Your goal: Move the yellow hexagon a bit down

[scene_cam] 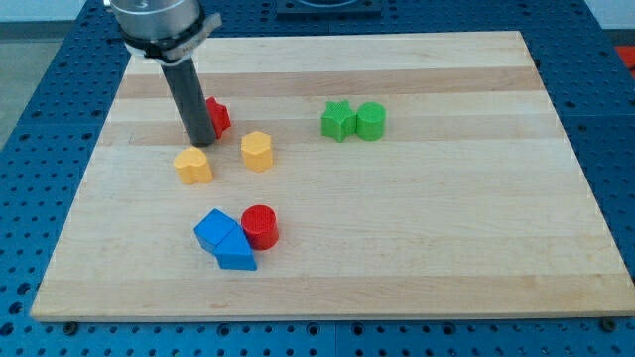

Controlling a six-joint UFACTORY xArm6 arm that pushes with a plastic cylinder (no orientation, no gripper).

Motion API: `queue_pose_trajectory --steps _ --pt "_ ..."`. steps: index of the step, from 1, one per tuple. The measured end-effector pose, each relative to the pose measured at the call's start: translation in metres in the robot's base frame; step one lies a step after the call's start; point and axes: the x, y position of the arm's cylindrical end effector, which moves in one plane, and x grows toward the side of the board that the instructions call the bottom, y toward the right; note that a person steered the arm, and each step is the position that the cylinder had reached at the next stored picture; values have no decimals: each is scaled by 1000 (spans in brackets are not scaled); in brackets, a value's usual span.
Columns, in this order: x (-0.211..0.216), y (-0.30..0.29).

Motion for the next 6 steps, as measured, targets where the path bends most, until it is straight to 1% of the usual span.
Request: queue_pose_trajectory --steps 1,3,4,6 --pt "-7 9" --pt "-7 69" --pt "-4 85" --pt "23 80"
